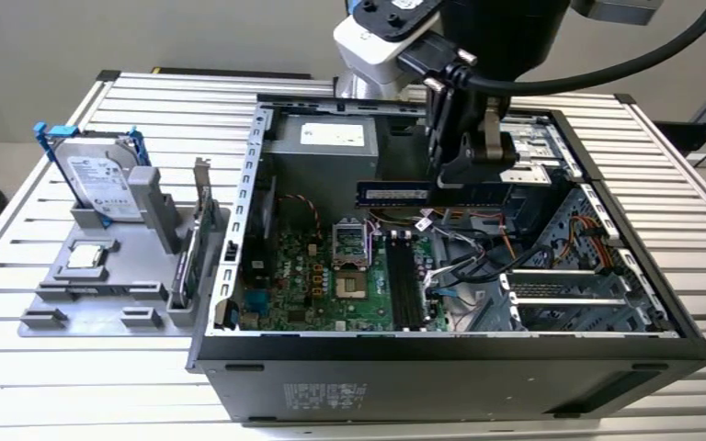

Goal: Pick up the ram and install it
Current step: 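Pick up the ram and move it above insertion slot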

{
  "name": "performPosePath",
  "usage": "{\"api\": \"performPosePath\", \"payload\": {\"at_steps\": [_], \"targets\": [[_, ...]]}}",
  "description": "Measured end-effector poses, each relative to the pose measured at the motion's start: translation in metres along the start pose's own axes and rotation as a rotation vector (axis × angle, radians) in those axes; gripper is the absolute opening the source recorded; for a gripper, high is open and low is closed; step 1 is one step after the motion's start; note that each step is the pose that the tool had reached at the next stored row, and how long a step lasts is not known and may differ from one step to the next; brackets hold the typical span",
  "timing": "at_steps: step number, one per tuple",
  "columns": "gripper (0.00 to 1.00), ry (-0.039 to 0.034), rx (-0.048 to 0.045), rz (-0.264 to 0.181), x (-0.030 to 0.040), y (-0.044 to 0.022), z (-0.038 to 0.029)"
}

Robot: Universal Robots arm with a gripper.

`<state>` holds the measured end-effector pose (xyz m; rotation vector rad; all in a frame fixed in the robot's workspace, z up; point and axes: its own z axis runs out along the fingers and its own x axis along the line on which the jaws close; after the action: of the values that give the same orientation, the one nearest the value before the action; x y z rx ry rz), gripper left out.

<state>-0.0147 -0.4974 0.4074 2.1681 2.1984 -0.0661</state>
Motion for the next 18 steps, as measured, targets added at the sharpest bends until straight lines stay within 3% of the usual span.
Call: {"api": "performPosePath", "payload": {"at_steps": [18], "targets": [[0.0,-0.0041,0.0001,0.0,0.0001,0.0274,0.0006]]}}
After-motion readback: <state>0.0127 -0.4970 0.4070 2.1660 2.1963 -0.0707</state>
